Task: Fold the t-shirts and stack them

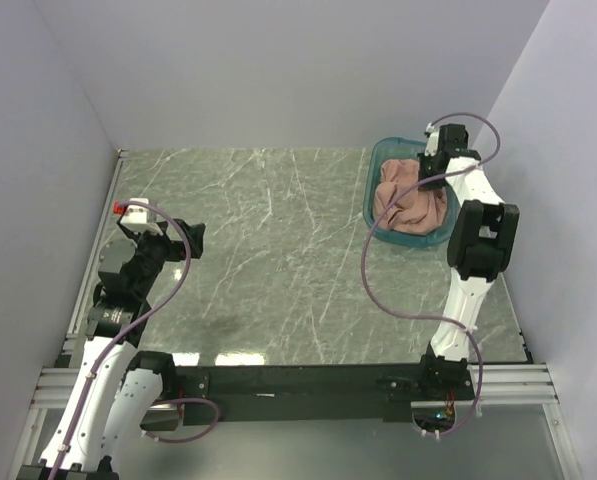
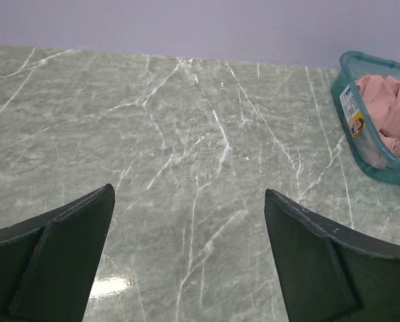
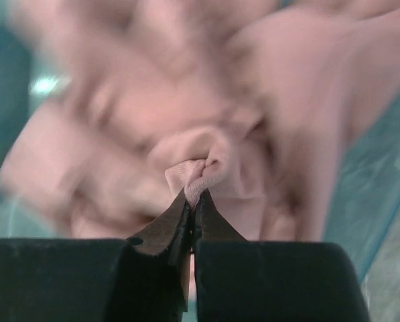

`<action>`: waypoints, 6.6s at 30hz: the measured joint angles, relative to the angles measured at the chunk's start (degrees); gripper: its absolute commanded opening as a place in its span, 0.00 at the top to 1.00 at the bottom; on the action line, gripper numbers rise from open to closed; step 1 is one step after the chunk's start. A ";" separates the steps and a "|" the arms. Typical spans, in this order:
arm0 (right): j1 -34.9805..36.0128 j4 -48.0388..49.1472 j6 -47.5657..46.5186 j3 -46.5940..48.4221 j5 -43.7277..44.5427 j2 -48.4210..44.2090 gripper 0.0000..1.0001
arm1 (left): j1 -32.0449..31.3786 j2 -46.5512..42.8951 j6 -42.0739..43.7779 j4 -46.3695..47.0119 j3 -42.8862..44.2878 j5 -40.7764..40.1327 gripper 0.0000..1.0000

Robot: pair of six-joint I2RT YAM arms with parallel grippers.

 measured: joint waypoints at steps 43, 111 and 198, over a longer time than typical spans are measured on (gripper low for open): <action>46.49 10.93 -12.13 43.80 -4.94 -31.76 1.00 | 0.00 -6.75 1.51 2.10 -0.35 5.53 0.02; 16.26 5.90 4.81 -9.03 21.53 -2.10 0.80 | 0.00 -4.48 1.70 2.60 -1.01 8.98 0.01; 24.13 3.52 -20.96 -15.15 -5.40 -24.13 1.00 | -0.09 3.48 -0.31 8.98 -2.56 18.45 0.08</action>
